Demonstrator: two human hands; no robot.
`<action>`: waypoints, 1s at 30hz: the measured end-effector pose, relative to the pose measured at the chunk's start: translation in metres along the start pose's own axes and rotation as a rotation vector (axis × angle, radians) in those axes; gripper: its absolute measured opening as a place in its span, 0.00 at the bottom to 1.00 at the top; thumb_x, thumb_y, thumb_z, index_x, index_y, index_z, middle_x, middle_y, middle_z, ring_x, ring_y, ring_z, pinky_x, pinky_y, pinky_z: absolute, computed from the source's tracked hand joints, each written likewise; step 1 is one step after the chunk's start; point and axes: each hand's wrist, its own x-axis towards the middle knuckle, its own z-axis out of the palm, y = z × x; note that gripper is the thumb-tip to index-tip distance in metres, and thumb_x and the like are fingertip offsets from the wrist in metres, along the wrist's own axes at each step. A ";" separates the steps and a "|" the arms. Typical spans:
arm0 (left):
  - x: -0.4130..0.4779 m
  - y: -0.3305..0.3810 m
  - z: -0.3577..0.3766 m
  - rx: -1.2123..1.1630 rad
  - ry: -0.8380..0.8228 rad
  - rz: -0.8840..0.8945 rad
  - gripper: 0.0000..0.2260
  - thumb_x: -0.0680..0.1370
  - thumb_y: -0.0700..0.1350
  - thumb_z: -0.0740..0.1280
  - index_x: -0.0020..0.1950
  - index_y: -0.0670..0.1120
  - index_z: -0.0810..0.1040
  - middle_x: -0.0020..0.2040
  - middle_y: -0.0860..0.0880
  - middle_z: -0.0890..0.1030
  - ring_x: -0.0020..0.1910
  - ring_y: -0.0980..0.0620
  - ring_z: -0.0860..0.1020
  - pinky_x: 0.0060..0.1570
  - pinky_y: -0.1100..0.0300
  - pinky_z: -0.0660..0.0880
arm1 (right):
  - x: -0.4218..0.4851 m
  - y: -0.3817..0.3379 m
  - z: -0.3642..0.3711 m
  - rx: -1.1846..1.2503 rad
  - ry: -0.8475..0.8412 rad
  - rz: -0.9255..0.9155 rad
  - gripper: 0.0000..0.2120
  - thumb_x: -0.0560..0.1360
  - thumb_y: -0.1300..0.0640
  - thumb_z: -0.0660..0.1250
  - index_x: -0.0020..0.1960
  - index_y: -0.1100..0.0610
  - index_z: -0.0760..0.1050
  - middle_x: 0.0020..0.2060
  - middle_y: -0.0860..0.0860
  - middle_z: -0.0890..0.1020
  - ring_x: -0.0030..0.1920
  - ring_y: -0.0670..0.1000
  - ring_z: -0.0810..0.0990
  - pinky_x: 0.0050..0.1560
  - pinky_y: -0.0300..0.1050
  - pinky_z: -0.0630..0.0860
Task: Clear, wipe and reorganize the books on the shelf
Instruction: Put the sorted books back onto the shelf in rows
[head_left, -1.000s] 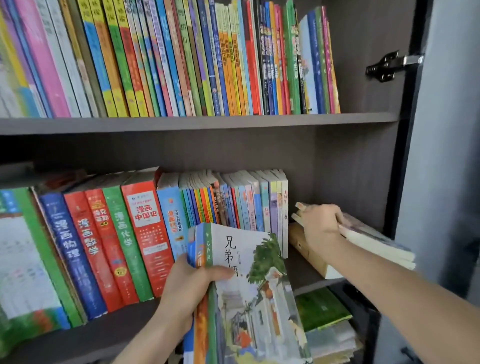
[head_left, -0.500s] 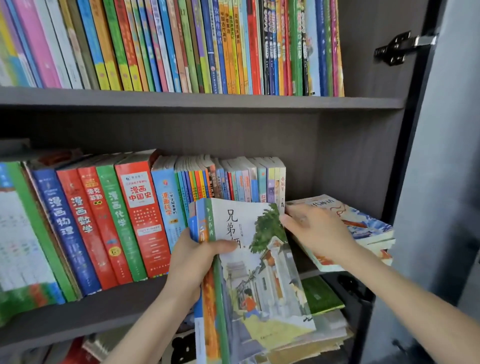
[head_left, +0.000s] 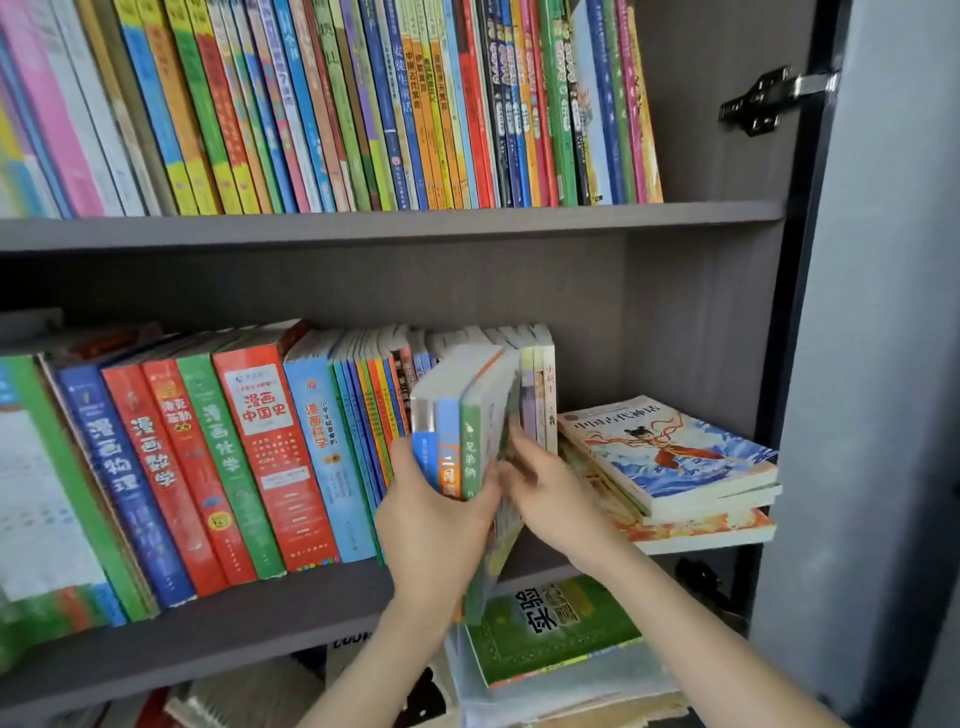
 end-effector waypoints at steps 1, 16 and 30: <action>-0.001 -0.006 0.002 0.037 -0.024 0.006 0.24 0.66 0.56 0.76 0.48 0.53 0.62 0.32 0.55 0.76 0.30 0.54 0.77 0.29 0.59 0.71 | 0.001 0.008 0.003 0.061 -0.028 0.018 0.28 0.82 0.56 0.58 0.77 0.44 0.52 0.72 0.42 0.67 0.67 0.37 0.67 0.62 0.26 0.65; 0.036 -0.045 -0.051 -0.069 -0.684 0.088 0.33 0.70 0.41 0.76 0.70 0.57 0.67 0.55 0.62 0.80 0.55 0.65 0.77 0.52 0.72 0.73 | -0.006 0.020 0.012 0.162 -0.075 0.007 0.26 0.80 0.47 0.60 0.75 0.36 0.56 0.65 0.38 0.75 0.64 0.41 0.74 0.66 0.53 0.72; 0.020 -0.025 -0.036 -0.162 -0.835 0.144 0.20 0.80 0.44 0.63 0.70 0.60 0.65 0.63 0.63 0.76 0.62 0.65 0.75 0.60 0.61 0.75 | -0.051 0.014 0.036 0.039 0.228 -0.004 0.39 0.62 0.58 0.80 0.67 0.42 0.66 0.49 0.35 0.82 0.48 0.36 0.81 0.46 0.34 0.77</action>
